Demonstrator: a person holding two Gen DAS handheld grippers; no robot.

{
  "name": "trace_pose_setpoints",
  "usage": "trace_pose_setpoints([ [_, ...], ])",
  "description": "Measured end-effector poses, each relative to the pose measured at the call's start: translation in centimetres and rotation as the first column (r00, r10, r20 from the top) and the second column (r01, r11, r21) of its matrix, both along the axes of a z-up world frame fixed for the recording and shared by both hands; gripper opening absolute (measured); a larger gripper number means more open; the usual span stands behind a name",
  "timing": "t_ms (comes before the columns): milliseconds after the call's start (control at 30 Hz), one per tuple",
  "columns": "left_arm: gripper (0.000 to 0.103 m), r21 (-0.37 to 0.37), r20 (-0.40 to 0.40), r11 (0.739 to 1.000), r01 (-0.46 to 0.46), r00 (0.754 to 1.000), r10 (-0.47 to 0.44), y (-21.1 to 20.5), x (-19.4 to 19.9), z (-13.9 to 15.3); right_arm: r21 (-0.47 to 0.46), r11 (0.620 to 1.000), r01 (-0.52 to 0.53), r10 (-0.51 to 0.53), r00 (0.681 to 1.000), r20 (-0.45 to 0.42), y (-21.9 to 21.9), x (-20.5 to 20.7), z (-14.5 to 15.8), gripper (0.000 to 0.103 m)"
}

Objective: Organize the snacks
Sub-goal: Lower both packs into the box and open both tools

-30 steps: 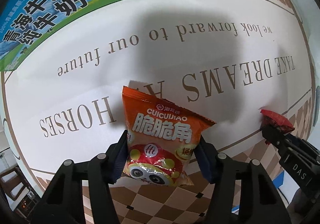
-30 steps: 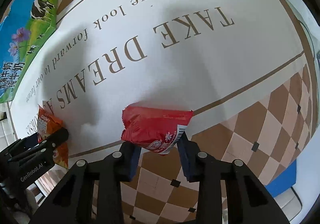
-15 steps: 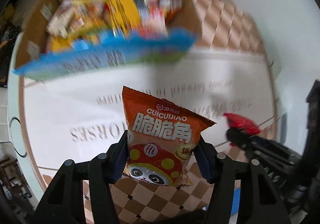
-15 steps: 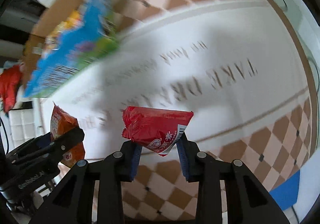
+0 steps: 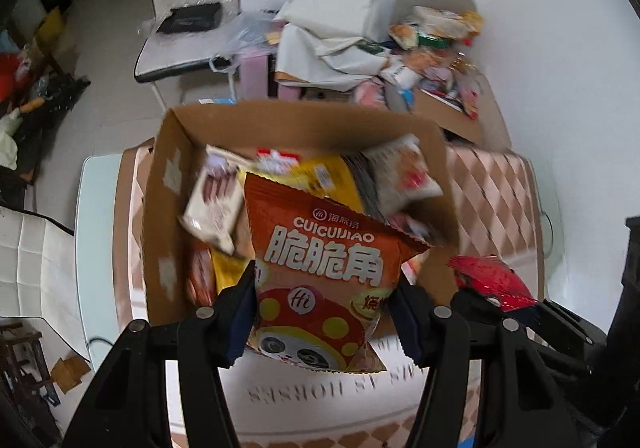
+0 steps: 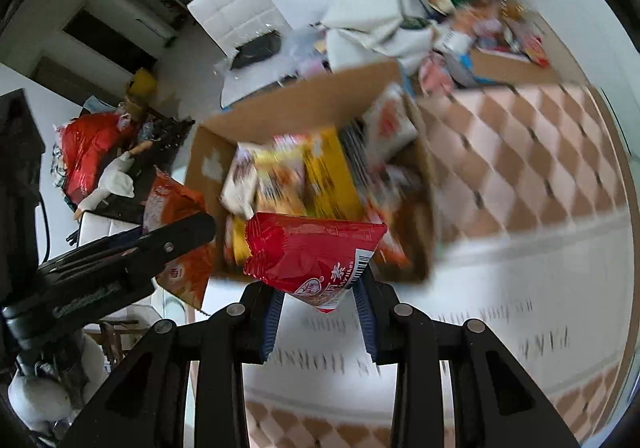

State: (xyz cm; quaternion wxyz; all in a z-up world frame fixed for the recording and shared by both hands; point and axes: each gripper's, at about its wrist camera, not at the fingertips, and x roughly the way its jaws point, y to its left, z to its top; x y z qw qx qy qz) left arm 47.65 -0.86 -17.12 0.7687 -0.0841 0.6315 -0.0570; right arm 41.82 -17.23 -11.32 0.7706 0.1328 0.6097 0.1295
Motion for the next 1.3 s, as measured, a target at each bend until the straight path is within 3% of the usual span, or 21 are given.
trace_pose_setpoints([
  [167,0.057,-0.018,-0.112,0.999,-0.026,0.993,0.024,2.7,6.6,-3.8,-0.042,0.999,-0.001,-0.001,1.0,-0.031,2.9,7.7,-2.9,0.036],
  [333,0.057,-0.048,-0.218,0.997,-0.052,0.975,0.04,4.5,9.8,-7.5,-0.101,0.995,0.0,-0.01,0.995,-0.097,4.3,13.2,-8.0,0.036],
  [600,0.058,-0.068,-0.301,0.997,-0.045,0.953,0.023,4.6,11.4,-11.3,-0.162,0.986,-0.032,0.01,0.991,-0.133,5.0,16.4,-12.7,0.036],
  [733,0.063,-0.084,-0.296,0.993,-0.079,0.954,0.051,4.8,11.3,-12.1,-0.138,0.99,-0.038,0.012,0.983,-0.182,5.2,17.8,-14.5,0.04],
  [767,0.075,-0.093,-0.287,0.991,-0.093,0.956,0.062,5.0,11.3,-12.0,-0.138,0.99,-0.038,0.011,0.982,-0.189,5.3,17.8,-14.7,0.049],
  [800,0.088,-0.094,-0.283,0.99,-0.102,0.957,0.071,5.1,11.4,-12.2,-0.143,0.989,-0.035,0.008,0.982,-0.187,5.1,17.8,-14.8,0.066],
  [867,0.093,-0.086,-0.283,0.99,-0.108,0.956,0.079,5.4,11.5,-12.2,-0.16,0.987,-0.032,0.004,0.985,-0.172,5.0,17.8,-14.7,0.081],
  [1067,0.093,-0.027,-0.251,0.996,-0.087,0.965,0.078,5.3,11.2,-11.0,-0.213,0.976,-0.047,0.01,0.985,-0.174,4.2,17.3,-14.2,0.089],
  [1300,0.093,0.033,-0.199,0.998,-0.044,0.979,0.05,4.5,9.6,-9.1,-0.259,0.964,-0.064,0.021,0.986,-0.166,3.7,15.4,-13.1,0.09],
])
